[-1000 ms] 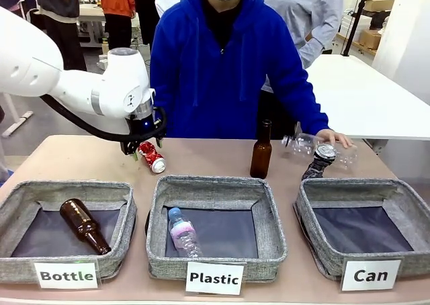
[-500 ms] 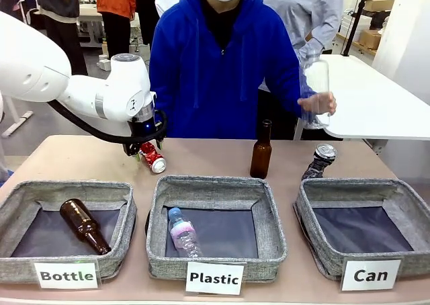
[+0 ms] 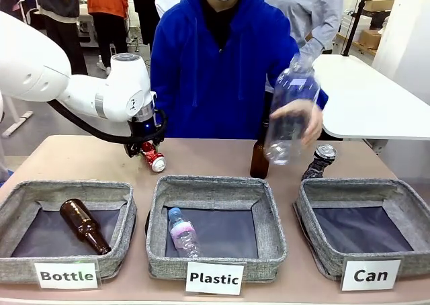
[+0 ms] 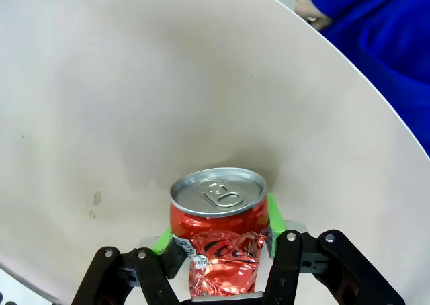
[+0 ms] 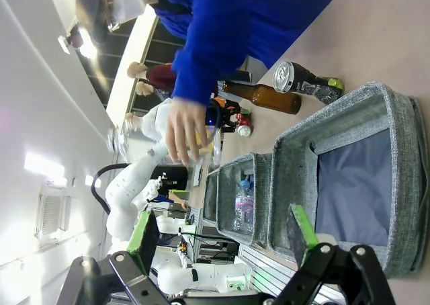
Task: Sort the can waste into the basket.
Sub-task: Pick up the can waste from the table and place it in the right Fabric basket.
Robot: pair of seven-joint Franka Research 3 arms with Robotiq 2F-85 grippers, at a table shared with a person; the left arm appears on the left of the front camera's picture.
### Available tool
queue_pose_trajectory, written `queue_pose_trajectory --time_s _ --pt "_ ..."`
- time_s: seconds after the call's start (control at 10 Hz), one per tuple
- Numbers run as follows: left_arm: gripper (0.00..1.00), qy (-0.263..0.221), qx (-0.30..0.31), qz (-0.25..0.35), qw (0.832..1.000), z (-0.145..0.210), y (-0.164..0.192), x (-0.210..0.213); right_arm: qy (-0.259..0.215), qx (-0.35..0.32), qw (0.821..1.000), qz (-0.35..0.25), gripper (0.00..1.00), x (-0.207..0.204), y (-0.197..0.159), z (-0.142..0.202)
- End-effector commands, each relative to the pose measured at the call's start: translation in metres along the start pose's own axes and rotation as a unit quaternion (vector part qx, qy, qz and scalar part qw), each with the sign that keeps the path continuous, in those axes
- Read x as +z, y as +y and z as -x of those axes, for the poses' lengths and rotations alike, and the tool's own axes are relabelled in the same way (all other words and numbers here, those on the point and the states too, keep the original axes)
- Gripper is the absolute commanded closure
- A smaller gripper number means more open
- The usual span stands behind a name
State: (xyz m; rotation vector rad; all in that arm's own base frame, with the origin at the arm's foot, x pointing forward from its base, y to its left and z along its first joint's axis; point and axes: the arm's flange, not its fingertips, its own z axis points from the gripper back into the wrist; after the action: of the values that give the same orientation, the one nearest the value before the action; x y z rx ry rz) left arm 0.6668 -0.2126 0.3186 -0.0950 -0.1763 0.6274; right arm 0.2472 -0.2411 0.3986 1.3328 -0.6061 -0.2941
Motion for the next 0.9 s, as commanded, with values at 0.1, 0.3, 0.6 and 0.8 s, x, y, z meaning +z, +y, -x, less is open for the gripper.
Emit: queue_pose_trajectory --time_s 0.1,0.3,0.6,0.8 --pt "1.0 0.029 -0.037 0.013 0.999 -0.008 0.017 0.022 -0.008 0.008 1.0 -0.01 0.0 -0.001 0.002 -0.002" --pt "1.0 0.043 -0.072 0.034 0.996 -0.015 0.042 0.046 -0.008 0.008 1.0 -0.01 0.0 -0.001 0.002 -0.002" --pt "1.0 0.032 -0.243 0.043 0.969 -0.021 0.128 0.125 -0.008 0.008 1.0 -0.01 0.0 -0.001 0.002 -0.002" --pt "1.0 0.026 -0.41 0.028 0.911 -0.001 0.181 0.162 -0.008 0.008 1.0 -0.01 0.0 -0.001 0.002 -0.002"
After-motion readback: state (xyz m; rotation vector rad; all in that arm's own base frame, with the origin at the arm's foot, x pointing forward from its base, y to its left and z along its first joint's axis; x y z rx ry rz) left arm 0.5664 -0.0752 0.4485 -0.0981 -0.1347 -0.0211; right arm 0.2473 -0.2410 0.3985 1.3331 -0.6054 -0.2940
